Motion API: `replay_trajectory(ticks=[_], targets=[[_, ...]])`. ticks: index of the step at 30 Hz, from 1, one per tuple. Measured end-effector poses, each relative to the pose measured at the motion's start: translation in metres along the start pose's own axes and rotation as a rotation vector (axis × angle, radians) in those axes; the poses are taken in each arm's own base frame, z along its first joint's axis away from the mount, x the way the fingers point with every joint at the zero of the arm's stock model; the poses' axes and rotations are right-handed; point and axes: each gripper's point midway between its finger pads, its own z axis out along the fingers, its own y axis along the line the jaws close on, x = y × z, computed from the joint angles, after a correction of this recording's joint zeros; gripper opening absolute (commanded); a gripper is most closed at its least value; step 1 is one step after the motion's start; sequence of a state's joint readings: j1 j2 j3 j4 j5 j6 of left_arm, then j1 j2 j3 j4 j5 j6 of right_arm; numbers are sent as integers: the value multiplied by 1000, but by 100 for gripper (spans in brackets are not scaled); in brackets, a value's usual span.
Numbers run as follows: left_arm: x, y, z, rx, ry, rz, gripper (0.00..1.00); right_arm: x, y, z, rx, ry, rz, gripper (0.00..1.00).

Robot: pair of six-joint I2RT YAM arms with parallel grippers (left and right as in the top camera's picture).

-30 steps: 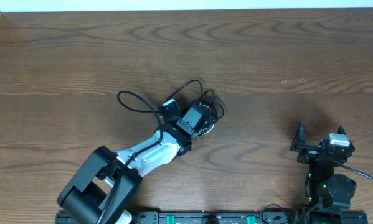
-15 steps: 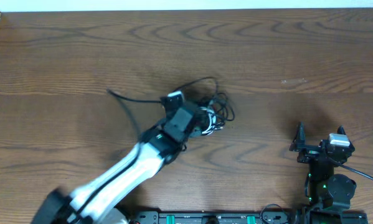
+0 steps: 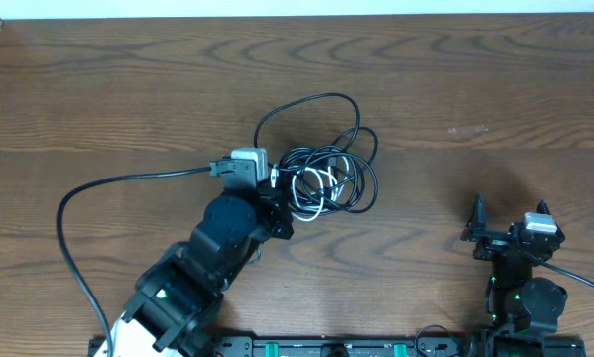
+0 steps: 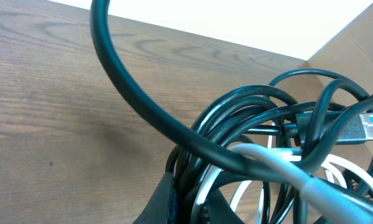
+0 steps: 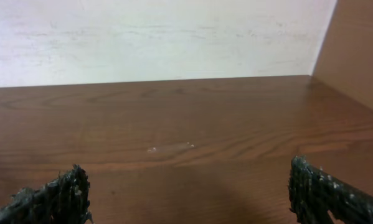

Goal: Untangle cables
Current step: 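Lift the cable bundle upward with the left gripper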

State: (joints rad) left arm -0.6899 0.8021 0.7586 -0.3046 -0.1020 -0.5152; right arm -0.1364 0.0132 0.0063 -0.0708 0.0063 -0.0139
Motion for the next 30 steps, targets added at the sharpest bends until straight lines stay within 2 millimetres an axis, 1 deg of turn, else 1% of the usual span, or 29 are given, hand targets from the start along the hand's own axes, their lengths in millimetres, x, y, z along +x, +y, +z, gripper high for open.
replay_trajectory(ticks=[3,8,21,25,29,30], targets=[[3,2,-3,-7,11,6,8,0,0,0,0,0,0,99],[16,11,-3,-42,65,27,8,0,0,0,0,0,0,99],[17,12,-4,-45,69,23,8,0,0,0,0,0,0,99],[17,12,-4,-48,68,-44,8,0,1,0,-8,-1,6,99],[16,11,0,-52,60,-167,8,-1,6,0,-35,-2,33,99],[17,12,2,-60,64,-211,6,-1,7,0,-39,-3,38,99]])
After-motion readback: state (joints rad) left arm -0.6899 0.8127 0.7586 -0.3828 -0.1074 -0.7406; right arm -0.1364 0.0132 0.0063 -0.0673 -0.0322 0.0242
